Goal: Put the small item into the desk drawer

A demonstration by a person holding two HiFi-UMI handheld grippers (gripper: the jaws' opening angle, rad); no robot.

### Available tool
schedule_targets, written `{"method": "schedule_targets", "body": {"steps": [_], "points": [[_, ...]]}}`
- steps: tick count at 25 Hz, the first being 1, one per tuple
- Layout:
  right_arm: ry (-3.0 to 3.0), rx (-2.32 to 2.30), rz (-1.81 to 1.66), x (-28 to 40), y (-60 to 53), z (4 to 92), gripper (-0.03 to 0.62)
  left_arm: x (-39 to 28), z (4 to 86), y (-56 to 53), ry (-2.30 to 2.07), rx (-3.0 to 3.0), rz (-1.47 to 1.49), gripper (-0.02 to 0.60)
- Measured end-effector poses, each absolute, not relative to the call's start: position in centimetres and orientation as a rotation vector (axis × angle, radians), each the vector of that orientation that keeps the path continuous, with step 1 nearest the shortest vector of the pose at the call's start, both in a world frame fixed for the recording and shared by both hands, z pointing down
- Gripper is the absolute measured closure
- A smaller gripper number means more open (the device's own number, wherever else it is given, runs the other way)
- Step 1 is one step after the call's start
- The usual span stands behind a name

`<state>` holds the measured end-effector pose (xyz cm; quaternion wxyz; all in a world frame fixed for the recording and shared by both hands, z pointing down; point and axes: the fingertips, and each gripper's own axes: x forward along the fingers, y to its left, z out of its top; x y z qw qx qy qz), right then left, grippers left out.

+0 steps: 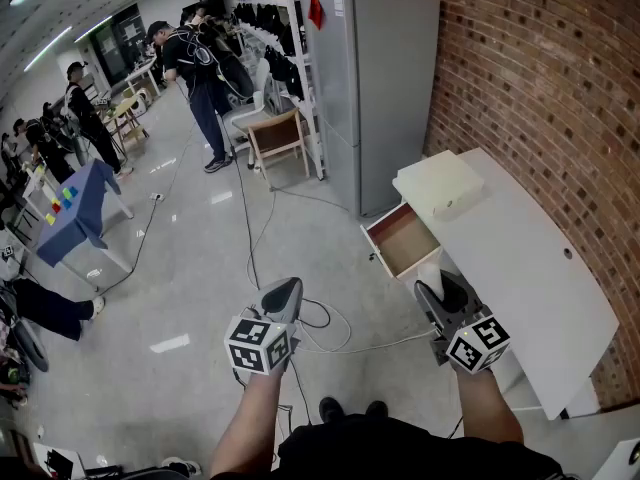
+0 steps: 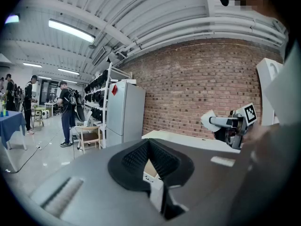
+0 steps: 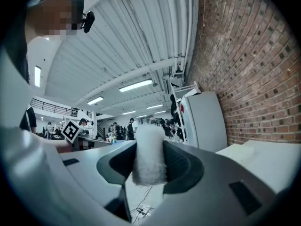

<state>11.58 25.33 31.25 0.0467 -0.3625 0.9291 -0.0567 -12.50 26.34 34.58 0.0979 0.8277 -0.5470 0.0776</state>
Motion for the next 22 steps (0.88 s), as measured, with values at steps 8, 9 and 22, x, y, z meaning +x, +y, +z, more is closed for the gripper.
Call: {"method": "schedule_targets", "body": {"steps": [8,9,22], "points": [[2.842,-1.090,-0.161,12.9,26.4,30.9,0.430,-11.2,34.3,27.1,-1.622,2.451,0.228,0.571],[2.841,-1.090,-0.159,13.2,26.6,30.8,0.430,-10.9,34.3,27.2,-1.623,2.453,0.229,0.571],[2.826,-1.091,-0.226,17.2,28.1,32.5,0.430,-7.5,35.2,28.6,-1.603,2.452,0.234,0.570]]}}
